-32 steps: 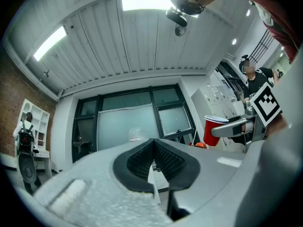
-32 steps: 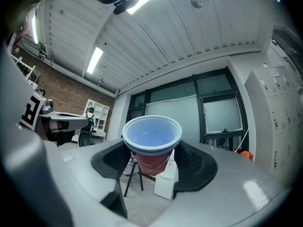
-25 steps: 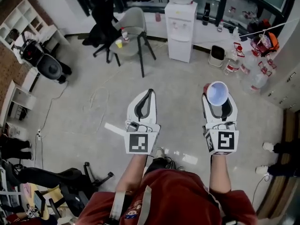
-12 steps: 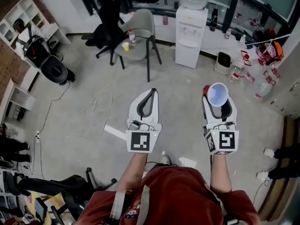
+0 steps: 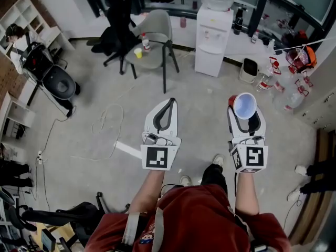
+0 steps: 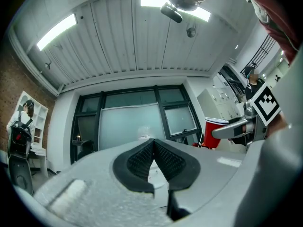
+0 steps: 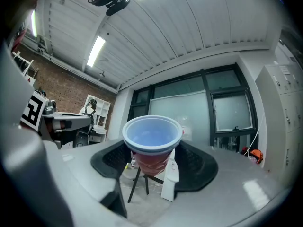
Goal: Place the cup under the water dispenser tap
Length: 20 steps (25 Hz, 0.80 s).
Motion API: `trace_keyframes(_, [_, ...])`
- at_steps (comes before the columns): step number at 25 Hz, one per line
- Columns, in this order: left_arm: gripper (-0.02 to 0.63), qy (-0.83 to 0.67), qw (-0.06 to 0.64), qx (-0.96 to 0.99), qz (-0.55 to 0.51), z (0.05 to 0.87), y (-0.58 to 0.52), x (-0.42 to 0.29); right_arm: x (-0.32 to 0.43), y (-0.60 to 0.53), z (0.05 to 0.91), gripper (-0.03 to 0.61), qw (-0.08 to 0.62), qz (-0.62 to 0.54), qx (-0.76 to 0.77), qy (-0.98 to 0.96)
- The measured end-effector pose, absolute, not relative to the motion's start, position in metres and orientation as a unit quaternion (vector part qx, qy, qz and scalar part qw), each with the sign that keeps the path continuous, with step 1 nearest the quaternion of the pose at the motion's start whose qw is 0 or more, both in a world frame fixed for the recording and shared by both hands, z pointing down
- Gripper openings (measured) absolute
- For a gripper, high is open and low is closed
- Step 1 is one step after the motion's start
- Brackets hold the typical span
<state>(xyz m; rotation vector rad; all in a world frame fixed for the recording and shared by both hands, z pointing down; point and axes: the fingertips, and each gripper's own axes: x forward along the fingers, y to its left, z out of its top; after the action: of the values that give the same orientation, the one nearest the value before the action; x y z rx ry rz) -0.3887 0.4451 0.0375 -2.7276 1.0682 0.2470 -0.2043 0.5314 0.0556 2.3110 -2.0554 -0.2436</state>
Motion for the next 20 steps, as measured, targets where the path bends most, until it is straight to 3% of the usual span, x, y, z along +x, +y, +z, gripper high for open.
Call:
trace_keyframes(8, [-0.003,0.362,0.104,-0.923,0.081,0.049,0.408,-0.328,-0.149,0.495,0.066,0.287,0.018,-0.083,0.742,-0.665])
trace_keyframes(20, [-0.003,0.36,0.107,-0.924,0.066,0.049,0.338,-0.156,0.012,0.422,0.07,0.287,0.021,-0.067,0.74,-0.669])
